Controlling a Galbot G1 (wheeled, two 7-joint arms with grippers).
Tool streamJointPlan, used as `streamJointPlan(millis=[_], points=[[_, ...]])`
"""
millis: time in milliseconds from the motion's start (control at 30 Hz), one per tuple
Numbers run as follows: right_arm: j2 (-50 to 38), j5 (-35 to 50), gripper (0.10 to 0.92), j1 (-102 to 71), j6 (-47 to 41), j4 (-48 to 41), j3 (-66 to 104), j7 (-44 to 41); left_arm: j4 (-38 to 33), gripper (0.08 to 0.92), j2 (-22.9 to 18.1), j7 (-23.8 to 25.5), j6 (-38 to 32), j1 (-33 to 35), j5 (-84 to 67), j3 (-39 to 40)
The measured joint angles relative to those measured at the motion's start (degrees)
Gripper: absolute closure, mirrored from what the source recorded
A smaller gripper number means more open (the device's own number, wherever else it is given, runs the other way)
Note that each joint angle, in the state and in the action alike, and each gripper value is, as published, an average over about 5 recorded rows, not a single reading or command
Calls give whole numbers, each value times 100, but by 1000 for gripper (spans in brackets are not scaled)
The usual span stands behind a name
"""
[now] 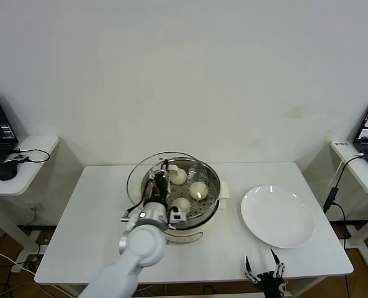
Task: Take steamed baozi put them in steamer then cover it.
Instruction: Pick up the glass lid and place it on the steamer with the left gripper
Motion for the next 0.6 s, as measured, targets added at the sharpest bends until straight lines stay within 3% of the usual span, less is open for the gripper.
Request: streamJointPlan(millis=[600], points=[[-3,-30,202,-43,49,47,-96,24,585,870,-678,39,43,-115,563,288]])
